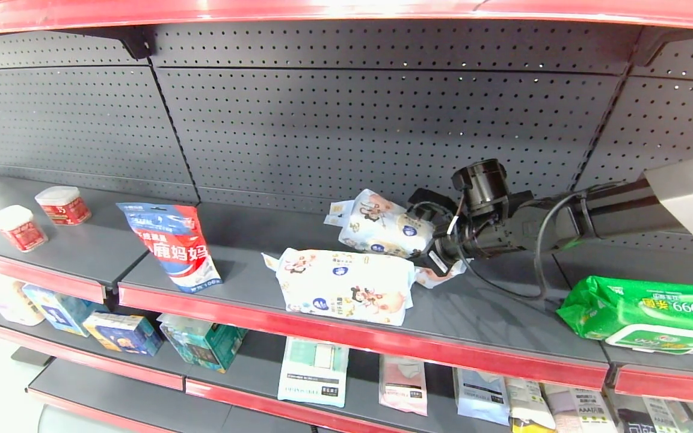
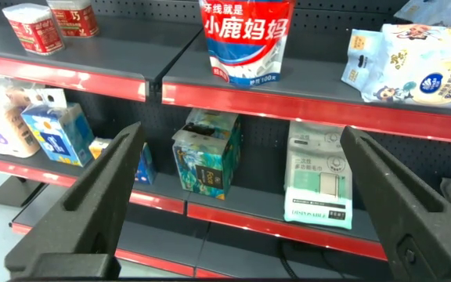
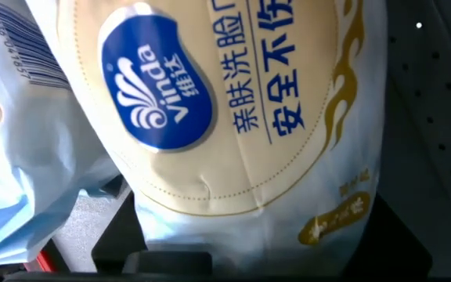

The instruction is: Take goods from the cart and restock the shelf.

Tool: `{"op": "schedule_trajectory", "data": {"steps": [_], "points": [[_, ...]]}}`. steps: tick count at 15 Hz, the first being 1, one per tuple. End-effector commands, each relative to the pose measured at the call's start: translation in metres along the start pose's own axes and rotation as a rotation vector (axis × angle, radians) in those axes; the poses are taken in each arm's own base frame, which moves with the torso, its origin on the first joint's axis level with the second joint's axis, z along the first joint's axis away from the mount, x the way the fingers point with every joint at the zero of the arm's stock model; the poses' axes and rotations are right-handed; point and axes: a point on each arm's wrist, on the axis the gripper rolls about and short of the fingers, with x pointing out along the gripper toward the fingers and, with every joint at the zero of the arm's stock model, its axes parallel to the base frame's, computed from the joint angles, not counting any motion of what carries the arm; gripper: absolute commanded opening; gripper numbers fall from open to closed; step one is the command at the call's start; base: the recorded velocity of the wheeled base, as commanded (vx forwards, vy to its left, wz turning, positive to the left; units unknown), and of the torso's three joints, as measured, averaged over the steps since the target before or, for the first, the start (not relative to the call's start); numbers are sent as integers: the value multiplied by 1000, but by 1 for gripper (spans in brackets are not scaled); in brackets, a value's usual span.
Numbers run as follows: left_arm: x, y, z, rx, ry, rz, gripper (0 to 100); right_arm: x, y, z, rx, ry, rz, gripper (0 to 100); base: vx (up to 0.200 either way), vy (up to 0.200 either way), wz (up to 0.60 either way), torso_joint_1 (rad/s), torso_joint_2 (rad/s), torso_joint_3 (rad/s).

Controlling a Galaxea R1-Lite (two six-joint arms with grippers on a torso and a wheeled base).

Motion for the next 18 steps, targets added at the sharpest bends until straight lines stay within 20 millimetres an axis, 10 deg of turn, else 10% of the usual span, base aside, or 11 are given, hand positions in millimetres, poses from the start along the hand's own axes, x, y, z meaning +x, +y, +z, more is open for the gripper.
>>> {"op": "schedule_trajectory", "data": {"steps": [1, 2, 18], "points": [[0, 0, 0, 0, 0, 1, 100, 0, 1, 0, -1, 1, 3, 0, 0, 0, 0, 0, 0, 0], [0, 0, 0, 0, 0, 1, 100, 0, 1, 0, -2, 3, 2, 100, 0, 0, 0, 0, 0, 0], [0, 0, 0, 0, 0, 1, 100, -23, -20, -21, 91, 31, -49, 100, 0, 0, 0, 0, 0, 0]]}}
